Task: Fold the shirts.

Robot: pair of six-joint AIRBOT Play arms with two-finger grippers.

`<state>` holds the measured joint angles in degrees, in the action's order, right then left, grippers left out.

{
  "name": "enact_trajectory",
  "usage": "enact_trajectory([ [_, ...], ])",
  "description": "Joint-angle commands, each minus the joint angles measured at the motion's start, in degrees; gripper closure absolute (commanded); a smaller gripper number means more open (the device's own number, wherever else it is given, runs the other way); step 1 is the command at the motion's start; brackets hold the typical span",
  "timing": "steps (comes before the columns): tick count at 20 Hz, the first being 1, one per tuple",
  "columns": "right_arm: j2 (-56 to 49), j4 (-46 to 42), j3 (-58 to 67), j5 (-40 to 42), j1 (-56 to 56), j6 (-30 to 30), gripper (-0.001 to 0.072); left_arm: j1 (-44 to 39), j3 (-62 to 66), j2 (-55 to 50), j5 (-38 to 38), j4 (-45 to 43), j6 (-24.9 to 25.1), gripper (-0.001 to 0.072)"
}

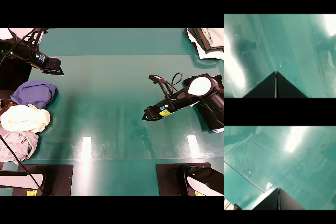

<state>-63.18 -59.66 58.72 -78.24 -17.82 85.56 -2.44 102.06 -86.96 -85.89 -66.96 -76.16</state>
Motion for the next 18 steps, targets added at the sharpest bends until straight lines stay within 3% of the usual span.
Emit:
enact_trajectory([
  [1, 0.04, 0.04, -0.02, 0.26, -0.15, 0.17, 0.0696, 0.04, 0.02, 0.0, 0.02, -0.02, 0.0, 0.068],
  [12, 0.04, 0.07, -0.02, 0.07, -0.15, 0.59, 0.0696, 0.04, 0.02, 0.0, 0.11, -0.02, 0.13, 0.0681],
  [18, 0.04, 0.04, -0.02, -0.13, -0.15, 0.59, 0.0696, 0.04, 0.02, 0.0, 13.38, 0.17, 0.04, 0.0681],
])
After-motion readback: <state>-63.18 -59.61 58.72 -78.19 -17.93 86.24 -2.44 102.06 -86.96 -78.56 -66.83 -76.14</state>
